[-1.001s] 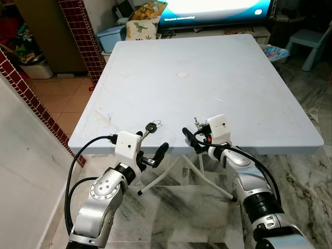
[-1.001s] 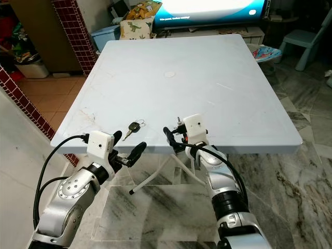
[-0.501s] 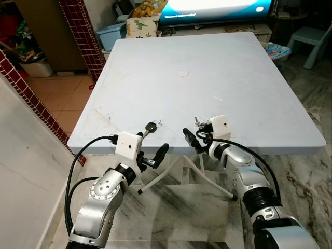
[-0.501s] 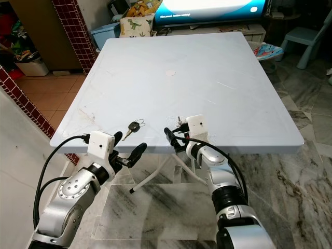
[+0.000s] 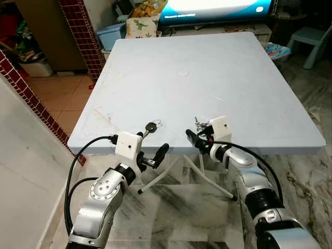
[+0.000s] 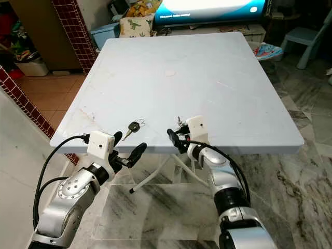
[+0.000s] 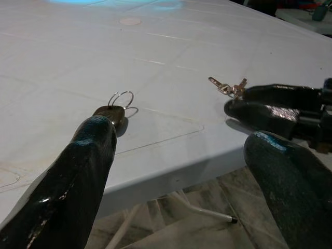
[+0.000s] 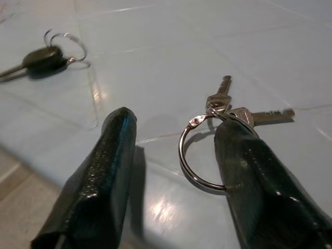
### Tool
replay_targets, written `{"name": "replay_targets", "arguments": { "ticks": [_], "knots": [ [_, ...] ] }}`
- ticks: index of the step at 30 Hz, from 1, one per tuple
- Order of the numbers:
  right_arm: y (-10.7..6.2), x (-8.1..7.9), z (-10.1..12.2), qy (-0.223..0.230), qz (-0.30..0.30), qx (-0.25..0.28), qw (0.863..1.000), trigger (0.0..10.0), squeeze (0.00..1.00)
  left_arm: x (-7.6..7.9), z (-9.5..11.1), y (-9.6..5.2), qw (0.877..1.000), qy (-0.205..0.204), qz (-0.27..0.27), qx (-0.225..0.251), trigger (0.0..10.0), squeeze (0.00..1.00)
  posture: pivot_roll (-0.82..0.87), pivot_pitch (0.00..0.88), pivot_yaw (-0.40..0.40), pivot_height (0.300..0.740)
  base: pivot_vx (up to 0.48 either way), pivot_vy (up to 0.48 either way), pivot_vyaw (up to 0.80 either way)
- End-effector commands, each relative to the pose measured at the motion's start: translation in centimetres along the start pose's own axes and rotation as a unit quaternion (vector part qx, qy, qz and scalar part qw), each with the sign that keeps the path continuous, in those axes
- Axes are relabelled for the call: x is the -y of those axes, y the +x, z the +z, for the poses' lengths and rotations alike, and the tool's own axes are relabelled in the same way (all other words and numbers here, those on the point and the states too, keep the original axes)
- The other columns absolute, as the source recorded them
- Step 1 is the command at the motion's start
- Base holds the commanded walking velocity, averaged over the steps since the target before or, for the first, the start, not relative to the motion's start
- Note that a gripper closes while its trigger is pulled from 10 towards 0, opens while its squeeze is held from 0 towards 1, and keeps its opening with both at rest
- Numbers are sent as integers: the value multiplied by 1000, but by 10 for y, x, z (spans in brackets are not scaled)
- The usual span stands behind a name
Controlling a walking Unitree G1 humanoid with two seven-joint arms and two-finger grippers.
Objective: Hang keys on a hook
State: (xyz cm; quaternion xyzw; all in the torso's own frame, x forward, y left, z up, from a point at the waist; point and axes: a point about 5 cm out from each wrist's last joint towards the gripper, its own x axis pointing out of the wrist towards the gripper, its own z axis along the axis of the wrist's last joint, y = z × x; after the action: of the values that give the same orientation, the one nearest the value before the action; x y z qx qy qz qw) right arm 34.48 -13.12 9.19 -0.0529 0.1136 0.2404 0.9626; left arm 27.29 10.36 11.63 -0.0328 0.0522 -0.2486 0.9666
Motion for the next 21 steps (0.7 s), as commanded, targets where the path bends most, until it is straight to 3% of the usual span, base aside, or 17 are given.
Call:
{"name": "replay_targets", "arguments": {
  "ticks": [1, 13, 21],
  "knots": [
    [-4, -7, -17, -6, 13, -39, 999, 0, 0, -1, 0, -2, 1000, 5, -2, -4, 10000, 0, -40, 71, 103, 740, 0, 0, 0],
    [-18, 9, -24, -30, -25, -58, 998, 0, 0, -1, 0, -1, 1000, 5, -2, -5, 10000, 0, -47, 76, 105, 740, 0, 0, 0],
    [-16, 18, -4, -51, -82, -9, 995, 0, 0, -2, 0, -1, 1000, 5, 1, -6, 10000, 0, -45, 76, 106, 740, 0, 0, 0]
  ]
}}
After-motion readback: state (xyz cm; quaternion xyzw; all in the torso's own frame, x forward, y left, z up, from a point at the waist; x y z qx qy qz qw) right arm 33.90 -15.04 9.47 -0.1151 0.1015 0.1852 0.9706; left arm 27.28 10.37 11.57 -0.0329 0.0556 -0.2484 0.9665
